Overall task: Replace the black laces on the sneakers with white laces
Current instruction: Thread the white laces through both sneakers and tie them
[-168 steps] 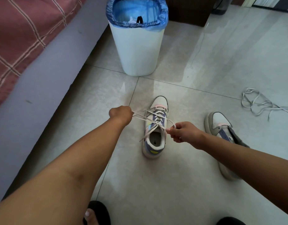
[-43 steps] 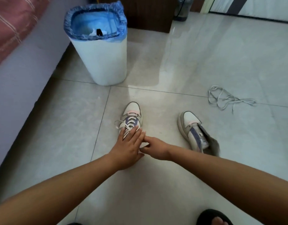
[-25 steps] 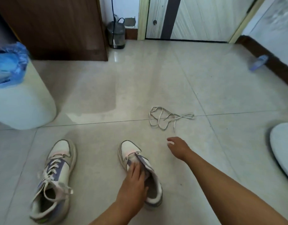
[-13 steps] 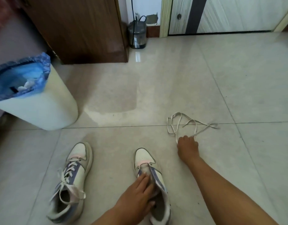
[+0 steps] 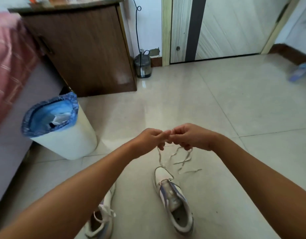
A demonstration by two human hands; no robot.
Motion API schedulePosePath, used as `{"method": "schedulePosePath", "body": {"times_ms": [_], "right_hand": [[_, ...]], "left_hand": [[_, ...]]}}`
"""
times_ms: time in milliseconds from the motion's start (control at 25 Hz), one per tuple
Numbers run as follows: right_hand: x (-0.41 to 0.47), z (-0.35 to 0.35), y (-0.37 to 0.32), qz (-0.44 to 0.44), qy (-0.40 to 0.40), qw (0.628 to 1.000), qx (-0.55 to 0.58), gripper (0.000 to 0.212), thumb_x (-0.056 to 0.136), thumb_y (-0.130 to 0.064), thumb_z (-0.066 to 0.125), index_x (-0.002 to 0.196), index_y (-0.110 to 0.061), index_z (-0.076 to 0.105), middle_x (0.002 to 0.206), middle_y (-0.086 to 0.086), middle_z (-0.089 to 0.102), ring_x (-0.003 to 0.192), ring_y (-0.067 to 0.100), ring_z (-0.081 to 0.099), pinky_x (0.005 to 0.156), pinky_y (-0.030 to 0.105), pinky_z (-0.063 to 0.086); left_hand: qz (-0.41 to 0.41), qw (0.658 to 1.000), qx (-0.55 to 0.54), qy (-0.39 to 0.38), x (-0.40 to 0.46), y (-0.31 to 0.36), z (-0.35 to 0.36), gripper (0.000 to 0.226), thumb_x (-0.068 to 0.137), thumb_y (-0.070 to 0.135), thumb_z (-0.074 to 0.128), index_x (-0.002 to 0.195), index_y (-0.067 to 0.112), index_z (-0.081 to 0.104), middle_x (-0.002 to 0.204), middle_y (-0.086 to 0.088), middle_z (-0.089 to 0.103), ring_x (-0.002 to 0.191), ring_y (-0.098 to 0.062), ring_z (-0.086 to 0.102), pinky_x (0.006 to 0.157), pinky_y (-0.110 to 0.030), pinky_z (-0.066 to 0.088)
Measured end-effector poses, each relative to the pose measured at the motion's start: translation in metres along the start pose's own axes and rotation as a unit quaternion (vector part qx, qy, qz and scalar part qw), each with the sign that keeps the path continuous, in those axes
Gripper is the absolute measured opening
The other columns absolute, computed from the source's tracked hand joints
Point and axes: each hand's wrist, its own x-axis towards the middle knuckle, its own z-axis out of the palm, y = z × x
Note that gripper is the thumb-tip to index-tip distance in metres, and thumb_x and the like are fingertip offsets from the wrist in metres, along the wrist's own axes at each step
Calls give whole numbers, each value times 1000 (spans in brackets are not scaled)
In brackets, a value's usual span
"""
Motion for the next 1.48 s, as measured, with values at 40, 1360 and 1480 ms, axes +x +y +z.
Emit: {"method": "schedulePosePath", "body": {"times_ms": [40,1360,1480], "right_hand": [[-7,-2,-12,-8,23,1000,-4,20,94,-20,56,76,-12,60,59,-5,47,48,5,38,49,20,34],[-51,-21,-46,87,342,894,275,16,99,-14,42,88,-8,50,78,9,62,46,10,39,44,21,39],[-29,18,-59,152,212,948,180,17,98,-18,48,82,-12,50,64,3,48,44,8,35,44,20,33]], "left_hand": [[10,1000,16,-2,-5,8,-12,35,96,32,49,82,7,69,60,5,56,59,-8,51,65,-15,42],[-254,936,-15,244,-66,-105,-130,40,93,33,58,90,-6,64,76,-16,56,56,-25,50,50,-26,42],[-177,944,-260,102,-46,-31,-95,36,97,35,48,74,8,56,60,-1,40,34,-7,31,32,-11,21]]}}
